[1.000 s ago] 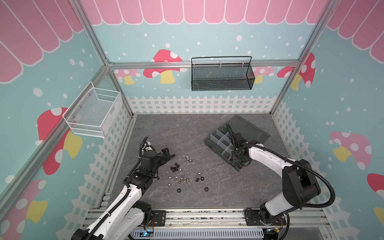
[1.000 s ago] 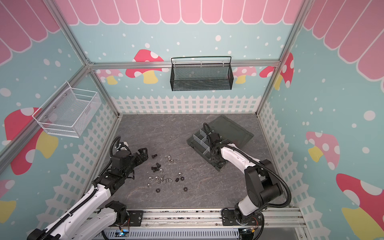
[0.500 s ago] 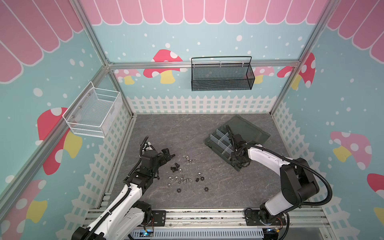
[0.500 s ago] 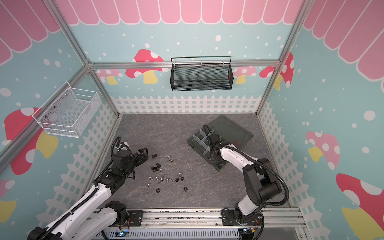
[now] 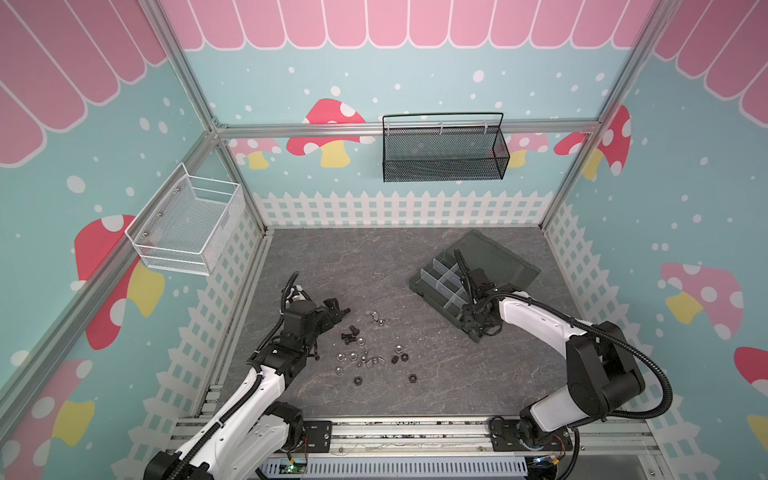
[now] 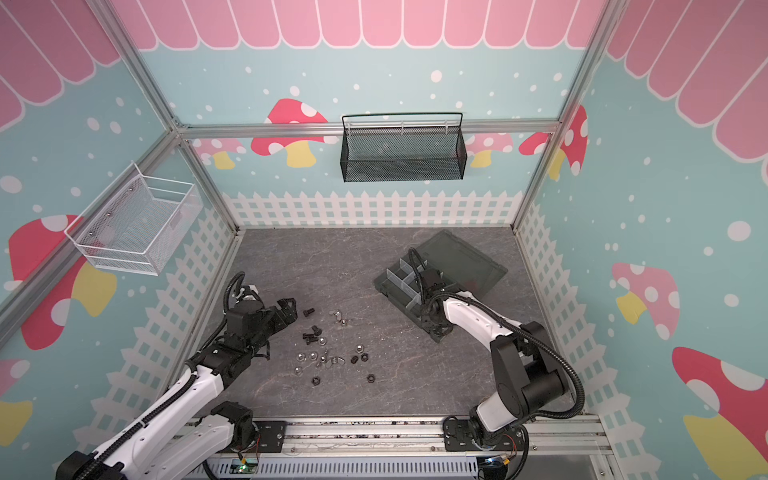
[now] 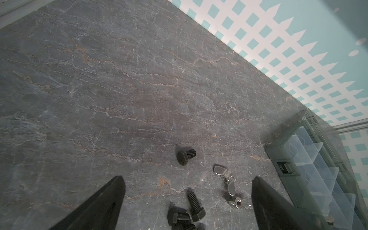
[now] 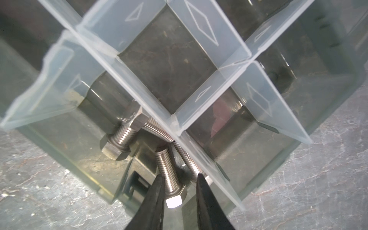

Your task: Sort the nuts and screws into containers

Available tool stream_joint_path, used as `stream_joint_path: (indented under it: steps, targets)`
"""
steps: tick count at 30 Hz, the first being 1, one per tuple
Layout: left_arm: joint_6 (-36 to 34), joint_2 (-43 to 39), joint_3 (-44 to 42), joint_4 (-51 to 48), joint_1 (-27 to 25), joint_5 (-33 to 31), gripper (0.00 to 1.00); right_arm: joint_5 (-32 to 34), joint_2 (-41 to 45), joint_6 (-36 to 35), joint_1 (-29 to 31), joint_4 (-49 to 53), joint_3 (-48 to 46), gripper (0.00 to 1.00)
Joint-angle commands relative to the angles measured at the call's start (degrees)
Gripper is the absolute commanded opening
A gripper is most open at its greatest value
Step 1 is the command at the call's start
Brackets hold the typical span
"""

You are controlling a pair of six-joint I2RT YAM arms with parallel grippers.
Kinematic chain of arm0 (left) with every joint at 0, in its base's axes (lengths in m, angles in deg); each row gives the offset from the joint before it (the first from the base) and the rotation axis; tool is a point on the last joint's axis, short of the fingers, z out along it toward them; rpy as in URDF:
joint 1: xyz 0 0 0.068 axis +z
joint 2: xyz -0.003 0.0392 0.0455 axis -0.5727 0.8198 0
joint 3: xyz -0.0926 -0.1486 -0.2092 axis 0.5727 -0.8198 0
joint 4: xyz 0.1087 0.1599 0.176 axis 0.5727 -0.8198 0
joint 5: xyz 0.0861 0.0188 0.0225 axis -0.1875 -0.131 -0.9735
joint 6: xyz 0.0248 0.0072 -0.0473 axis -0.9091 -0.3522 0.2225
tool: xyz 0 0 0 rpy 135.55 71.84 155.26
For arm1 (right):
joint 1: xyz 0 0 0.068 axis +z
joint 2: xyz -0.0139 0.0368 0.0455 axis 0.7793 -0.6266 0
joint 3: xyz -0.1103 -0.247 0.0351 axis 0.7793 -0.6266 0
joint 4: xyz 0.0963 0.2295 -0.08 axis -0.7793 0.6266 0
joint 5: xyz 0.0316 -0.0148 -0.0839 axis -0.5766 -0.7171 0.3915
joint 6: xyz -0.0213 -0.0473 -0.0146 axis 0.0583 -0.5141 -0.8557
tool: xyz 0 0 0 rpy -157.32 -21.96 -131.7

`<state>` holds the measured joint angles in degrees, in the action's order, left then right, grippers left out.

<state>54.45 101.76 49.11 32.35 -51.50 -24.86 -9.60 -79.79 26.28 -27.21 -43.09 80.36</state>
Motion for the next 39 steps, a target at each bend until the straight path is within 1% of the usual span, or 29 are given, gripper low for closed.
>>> stream_joint_path:
  steps: [1,7,10,13,16,20,26,29,32,34,39]
  targets:
    - [0.5,-0.3,1.3,-1.3,0.4,0.7,1.0,-1.5,2.5,0.4,-0.1,0.4,0.5,0.3]
    - [0.7,0.1,1.4,-1.3,0.3,1.1,1.0,-3.9,4.7,0.6,0.1,0.3,1.7,0.3]
    - [0.7,0.2,1.3,-1.3,0.4,1.0,1.0,-4.4,5.3,0.6,0.8,0.1,2.4,0.32]
    - [1.2,0.4,1.3,-1.3,0.4,0.5,1.0,-4.7,5.4,0.7,3.0,-0.6,3.7,0.35]
    - [1.8,1.1,1.4,-1.3,0.4,0.2,1.0,-4.9,4.3,0.9,6.7,-2.2,5.6,0.38]
    - [2.7,2.6,1.7,-1.4,0.5,0.1,1.0,-3.8,-1.0,0.5,13.6,-3.8,10.7,0.43]
    - [3.9,4.4,2.2,-1.6,0.6,0.4,1.0,-5.3,-13.0,-3.2,20.2,-5.0,20.2,0.44]
    - [3.9,4.9,2.9,-1.6,0.8,0.6,1.0,-6.6,-18.3,-6.2,22.5,-4.7,24.9,0.44]
    - [3.6,5.0,3.3,-1.5,0.8,0.5,1.0,-8.5,-21.9,-9.5,24.0,-4.6,27.9,0.44]
    - [3.6,4.9,2.9,-1.1,0.9,0.5,1.0,-9.7,-24.5,-11.8,24.5,-4.9,28.6,0.44]
    - [3.3,5.7,2.8,-1.2,1.1,1.1,1.0,-10.2,-28.1,-15.6,25.0,-5.0,29.7,0.44]
